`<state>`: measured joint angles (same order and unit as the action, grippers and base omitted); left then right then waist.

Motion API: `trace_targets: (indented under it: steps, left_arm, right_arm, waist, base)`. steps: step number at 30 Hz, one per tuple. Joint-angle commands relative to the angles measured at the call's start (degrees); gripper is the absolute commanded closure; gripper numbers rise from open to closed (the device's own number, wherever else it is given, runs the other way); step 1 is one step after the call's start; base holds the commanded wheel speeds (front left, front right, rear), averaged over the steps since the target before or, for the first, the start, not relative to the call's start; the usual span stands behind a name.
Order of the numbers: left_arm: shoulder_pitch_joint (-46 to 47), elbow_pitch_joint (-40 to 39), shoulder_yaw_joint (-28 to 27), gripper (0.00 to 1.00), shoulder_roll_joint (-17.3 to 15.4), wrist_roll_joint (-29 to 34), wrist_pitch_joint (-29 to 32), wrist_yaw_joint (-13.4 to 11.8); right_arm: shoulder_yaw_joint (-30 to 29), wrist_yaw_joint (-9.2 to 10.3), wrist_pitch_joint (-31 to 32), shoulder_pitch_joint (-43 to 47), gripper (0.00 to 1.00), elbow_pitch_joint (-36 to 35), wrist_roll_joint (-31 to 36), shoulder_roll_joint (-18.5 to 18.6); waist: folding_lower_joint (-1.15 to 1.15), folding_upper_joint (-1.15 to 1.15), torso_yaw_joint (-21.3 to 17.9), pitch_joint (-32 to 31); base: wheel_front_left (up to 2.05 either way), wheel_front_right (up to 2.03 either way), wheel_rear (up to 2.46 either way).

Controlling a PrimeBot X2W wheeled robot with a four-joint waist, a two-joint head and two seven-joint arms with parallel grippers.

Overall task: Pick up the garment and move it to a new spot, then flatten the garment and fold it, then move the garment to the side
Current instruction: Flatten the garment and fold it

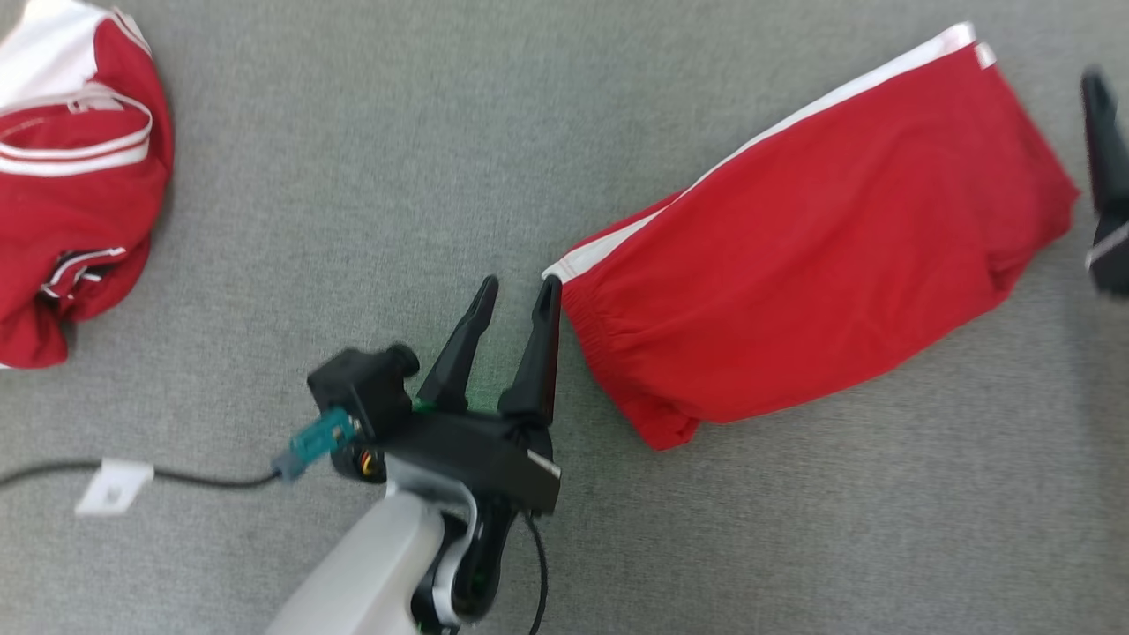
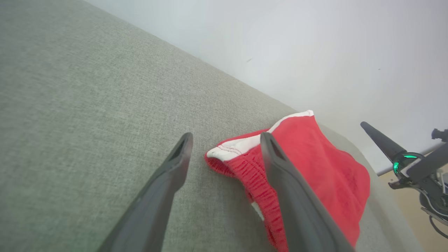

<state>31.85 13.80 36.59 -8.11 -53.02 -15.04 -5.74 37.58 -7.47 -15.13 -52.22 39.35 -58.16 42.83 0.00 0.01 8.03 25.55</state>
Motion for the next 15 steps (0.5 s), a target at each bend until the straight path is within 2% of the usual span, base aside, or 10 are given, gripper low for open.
trace_targets:
  steps: [1, 8, 11, 15]
  left_arm:
    - [-1.83, -1.33, -0.21, 0.00, -0.69, 2.55, -0.10, -0.96]
    - [-10.00, -9.24, 0.31, 0.00, -1.49, 13.24, -0.11, -5.37]
    - [-12.96, -11.40, 0.74, 0.00, -1.13, 15.18, -0.11, -6.38]
    - [-15.19, -12.54, 1.07, 0.00, -0.41, 16.51, -0.11, -6.53]
  right_arm:
    - [-1.44, -0.07, -0.07, 2.81, 0.00, -0.50, -0.91, -0.56]
    - [-5.14, -0.07, -0.07, 13.00, 0.00, -2.82, -3.73, -1.27]
    - [-5.07, -0.07, -0.07, 15.20, 0.00, -2.02, -4.87, -1.42]
    - [-3.02, -0.07, -0.07, 15.78, 0.00, -0.03, -5.93, -1.13]
  waist:
    - [0.00, -0.01, -1.23, -2.40]
    - [0.00, -0.01, -0.03, -5.24]
    - [0.00, -0.01, 1.22, -5.72]
    - [0.00, -0.01, 3.15, -5.57]
  base:
    - [0.00, 0.00, 0.00]
    - [0.00, 0.00, 0.00]
    - [0.00, 0.00, 0.00]
    - [0.00, 0.00, 0.00]
